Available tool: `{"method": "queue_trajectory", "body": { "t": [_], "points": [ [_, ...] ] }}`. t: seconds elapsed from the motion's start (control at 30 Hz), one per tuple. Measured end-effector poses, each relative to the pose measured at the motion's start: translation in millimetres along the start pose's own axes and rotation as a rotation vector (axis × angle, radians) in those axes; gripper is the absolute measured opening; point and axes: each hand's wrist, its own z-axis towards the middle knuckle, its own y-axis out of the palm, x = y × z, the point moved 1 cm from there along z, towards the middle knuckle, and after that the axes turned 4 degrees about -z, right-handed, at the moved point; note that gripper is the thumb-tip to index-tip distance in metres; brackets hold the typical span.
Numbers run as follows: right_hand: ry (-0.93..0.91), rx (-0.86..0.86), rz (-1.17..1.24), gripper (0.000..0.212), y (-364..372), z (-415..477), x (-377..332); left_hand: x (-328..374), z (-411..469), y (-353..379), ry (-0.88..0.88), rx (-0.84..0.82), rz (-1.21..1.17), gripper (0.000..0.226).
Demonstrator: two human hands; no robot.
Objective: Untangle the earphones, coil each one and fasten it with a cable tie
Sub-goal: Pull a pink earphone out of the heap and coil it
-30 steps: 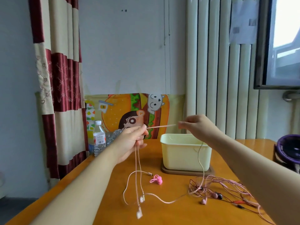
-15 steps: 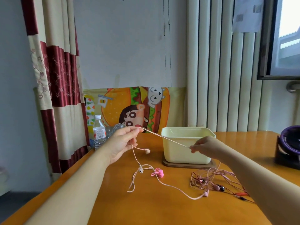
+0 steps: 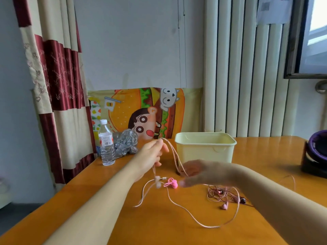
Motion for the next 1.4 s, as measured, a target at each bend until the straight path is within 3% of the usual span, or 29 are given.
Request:
{"method": "queue_trajectory", "body": {
  "t": [0.1,0.2,0.3,0.43,0.53,0.73,0.87,1.03,1.13,1.23,1.3,1.4],
  "points": [
    [-0.065,0.075,0.112,0.07,23,15,-19,11,-3,17,0.006,-0.026,-0.12,0.035],
    [-0.094,0.212,0.049,0.039,44,31,-17,14,-4,24,0.005,-0.024,-0.171,0.035],
    [-0.124,0.214,0.043,0.018,52,36,-7,16,-5,22,0.03,-0.002,-0.195,0.036],
    [-0.15,0.294,0.064,0.032,52,33,-4,13,-3,16,0.055,0.044,-0.219,0.036],
    [-0.191,0.311,0.027,0.039,50,28,-10,4,2,13,0.054,0.1,-0.097,0.037],
    [-0.217,0.198,-0.148,0.028,51,19,-17,-4,0,10,0.055,0.101,-0.134,0.038],
    [-0.197,0.38,-0.171,0.027,45,16,-14,-7,1,3,0.069,0.145,-0.066,0.039],
    [-0.18,-0.002,-0.163,0.031,39,11,-15,-6,-1,-3,0.091,0.156,0.12,0.037],
    [-0.158,-0.046,-0.21,0.043,32,9,-15,2,-5,-1,0.087,0.098,0.14,0.036],
    [-0.191,0.12,-0.004,0.035,11,6,-18,11,-5,-7,0.08,0.01,0.154,0.037],
    [-0.256,0.105,0.323,0.024,-6,-1,-18,18,-5,-12,0.053,-0.066,0.134,0.035],
    [-0.405,0.099,0.759,0.043,-32,-6,-8,26,-8,-21,-0.066,-0.189,-0.019,0.028]
  ]
}}
